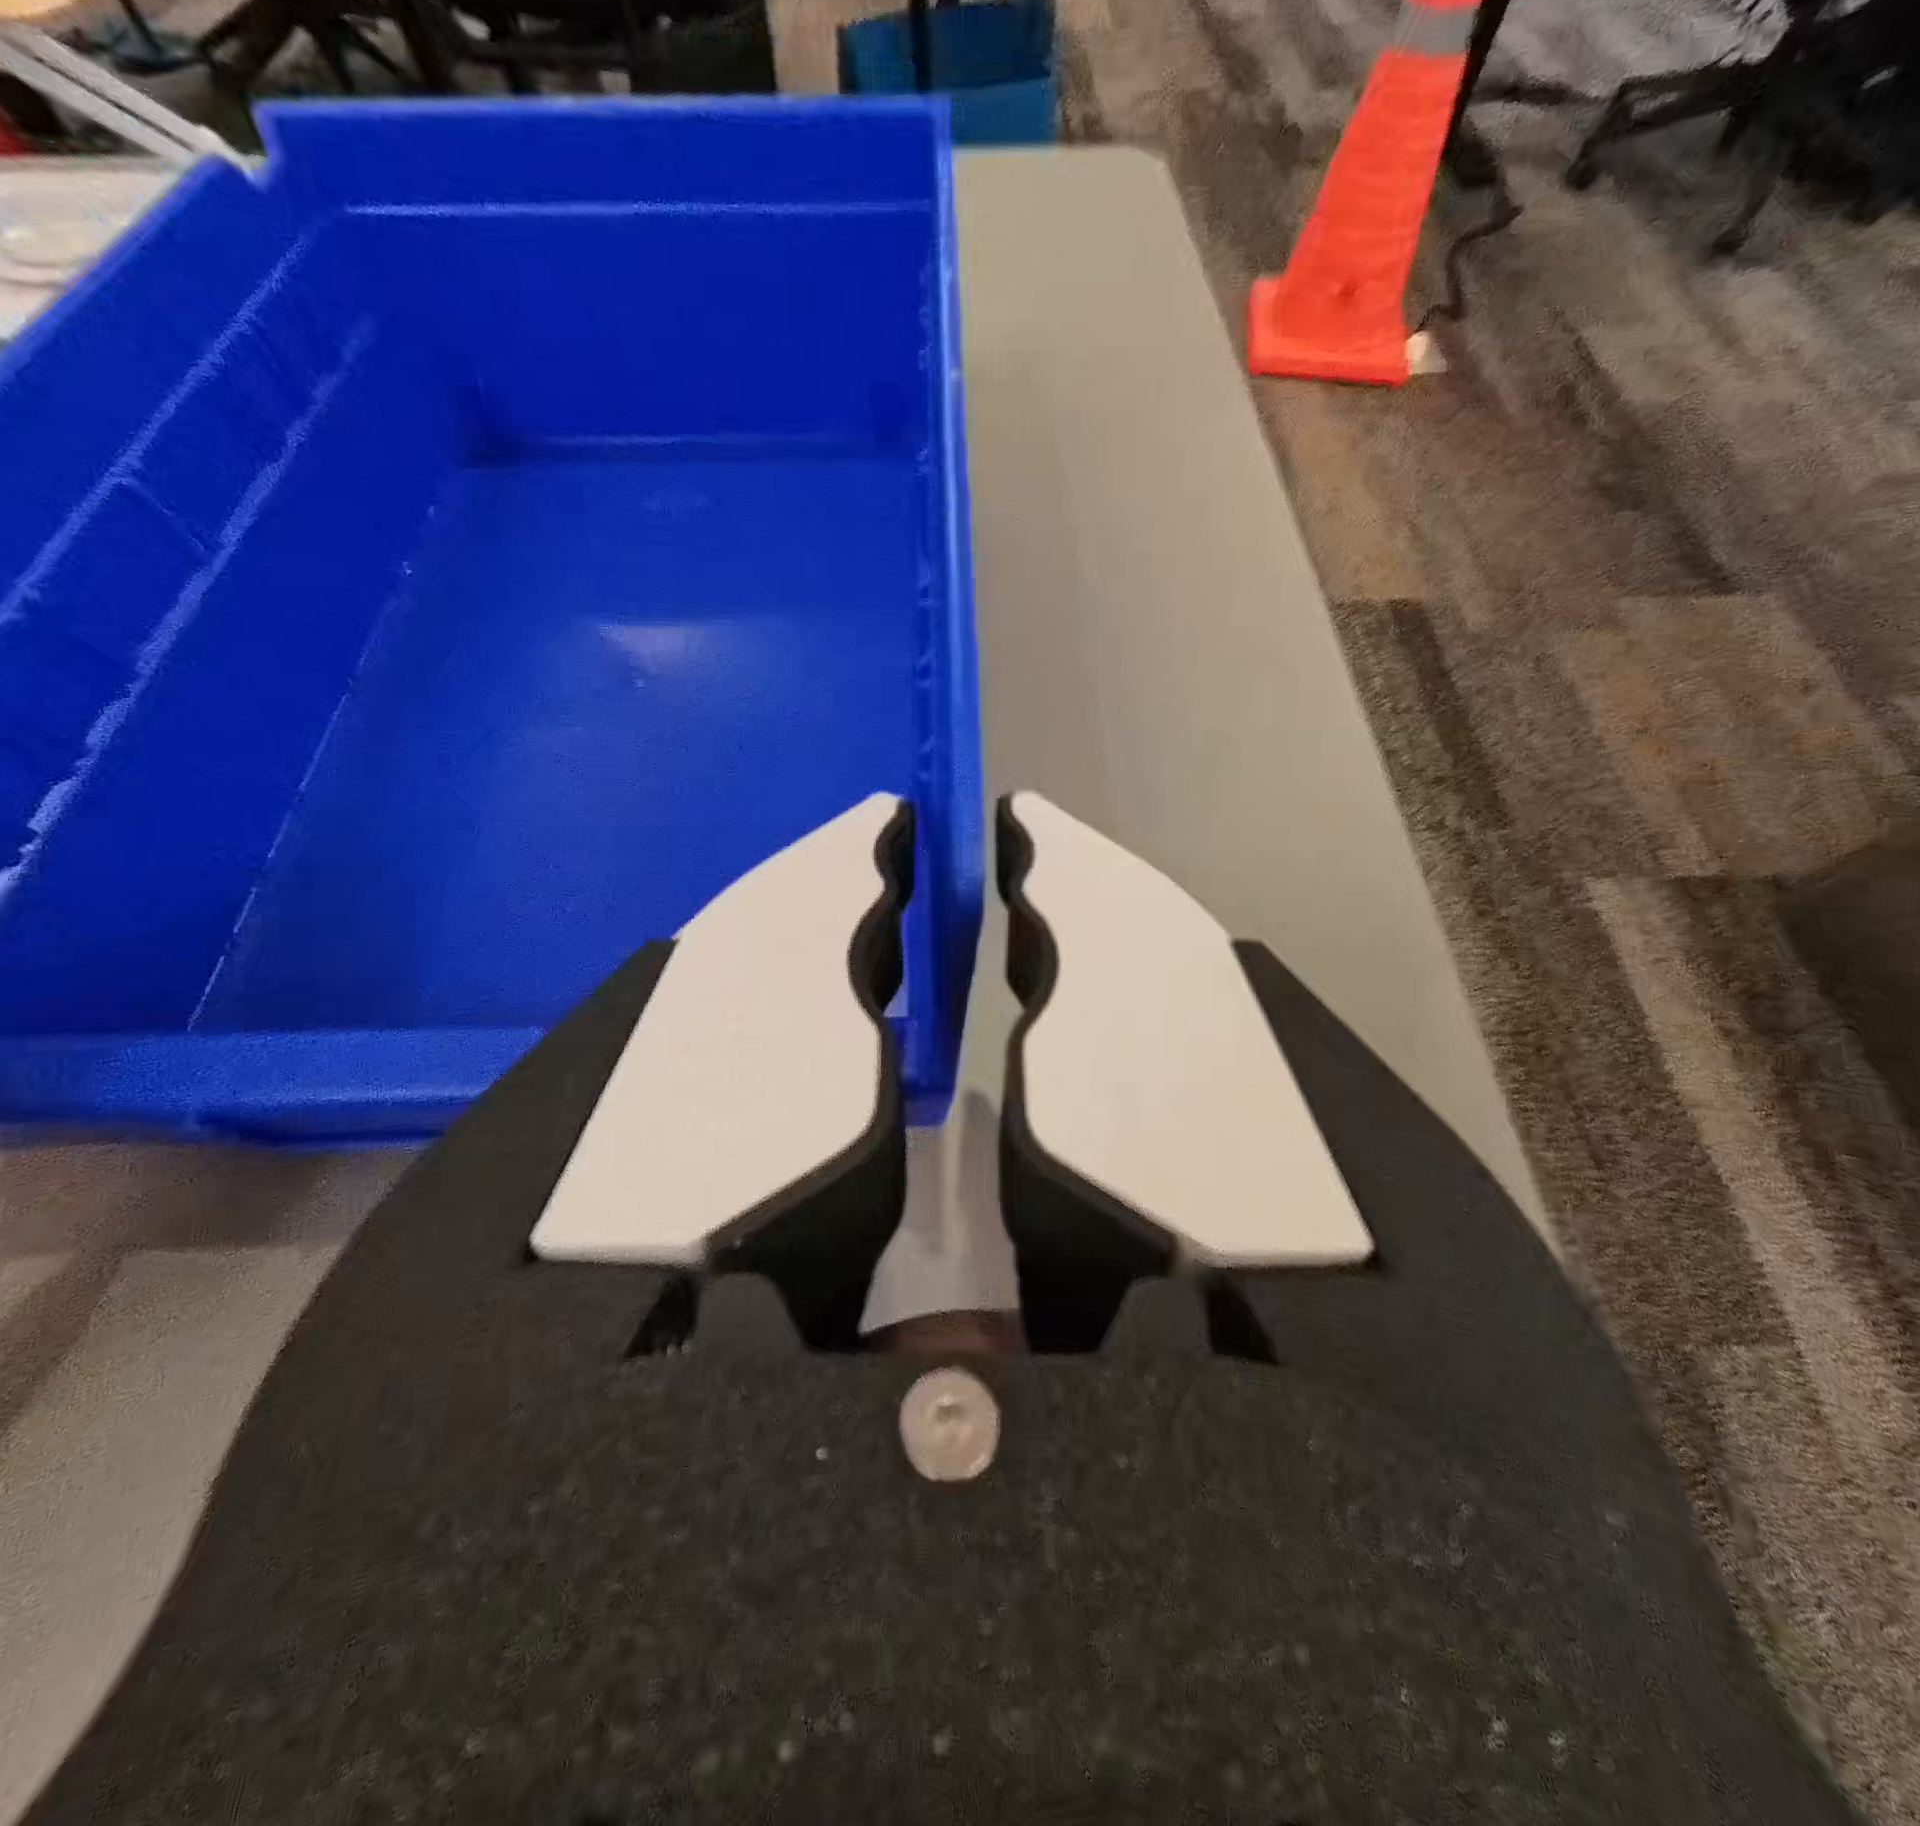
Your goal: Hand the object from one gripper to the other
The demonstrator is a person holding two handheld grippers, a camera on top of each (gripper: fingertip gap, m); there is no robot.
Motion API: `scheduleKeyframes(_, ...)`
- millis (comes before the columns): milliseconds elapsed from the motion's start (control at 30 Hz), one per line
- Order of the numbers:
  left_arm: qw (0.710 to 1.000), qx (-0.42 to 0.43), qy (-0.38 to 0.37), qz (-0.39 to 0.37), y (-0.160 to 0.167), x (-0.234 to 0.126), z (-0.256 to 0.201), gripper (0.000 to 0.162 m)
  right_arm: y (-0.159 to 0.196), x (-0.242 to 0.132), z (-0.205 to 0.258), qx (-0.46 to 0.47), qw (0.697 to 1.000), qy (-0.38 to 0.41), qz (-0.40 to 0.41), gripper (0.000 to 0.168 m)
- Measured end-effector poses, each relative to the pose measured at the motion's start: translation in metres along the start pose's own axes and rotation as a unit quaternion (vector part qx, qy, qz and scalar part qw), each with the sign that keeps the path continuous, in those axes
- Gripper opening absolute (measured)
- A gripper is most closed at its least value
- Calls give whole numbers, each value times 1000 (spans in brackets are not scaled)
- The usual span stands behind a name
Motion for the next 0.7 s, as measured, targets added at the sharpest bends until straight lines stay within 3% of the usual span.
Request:
scheduleKeyframes(100, 999, 9, 27, -40, -30, -65, 36, 49, -39, -40, 7, -21, 997, 17, -66, 23)
scheduleKeyframes(200, 996, 22, -43, -72, -44, -134, 120, 52, -78, -72, 54, -44, 992, -42, -107, 29)
scheduleKeyframes(267, 990, 18, -117, -71, -32, -171, 192, 52, -95, -86, 112, -108, 980, -113, -121, 43)
scheduleKeyframes(333, 985, -15, -166, -50, -3, -193, 255, 54, -99, -91, 180, -154, 962, -183, -134, 45)
scheduleKeyframes(433, 980, -73, -184, -17, 47, -194, 307, 59, -78, -67, 277, -97, 956, -244, -127, 49)
scheduleKeyframes(567, 981, -94, -170, 12, 84, -161, 325, 56, -11, -1, 340, -53, 986, -157, -16, 62)
scheduleKeyframes(633, 985, -104, -137, 18, 83, -144, 327, 44, 5, 18, 357, -40, 989, -141, 8, 46)
scheduleKeyframes(667, 987, -109, -120, 21, 82, -139, 326, 16, 11, 26, 365, -29, 990, -139, 25, 31)
scheduleKeyframes(700, 986, -113, -121, 21, 82, -137, 329, 14, 17, 30, 374, -18, 988, -148, 41, 11)
Point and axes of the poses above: each gripper's, where its closed fingertips meet, x out along the fingers, y out of its underside, z = x × y across the jaws, the point moved 2 cm from there along -x, back along the fingers, and after that the axes turned 2 degrees about -y, right-handed, at the moved point
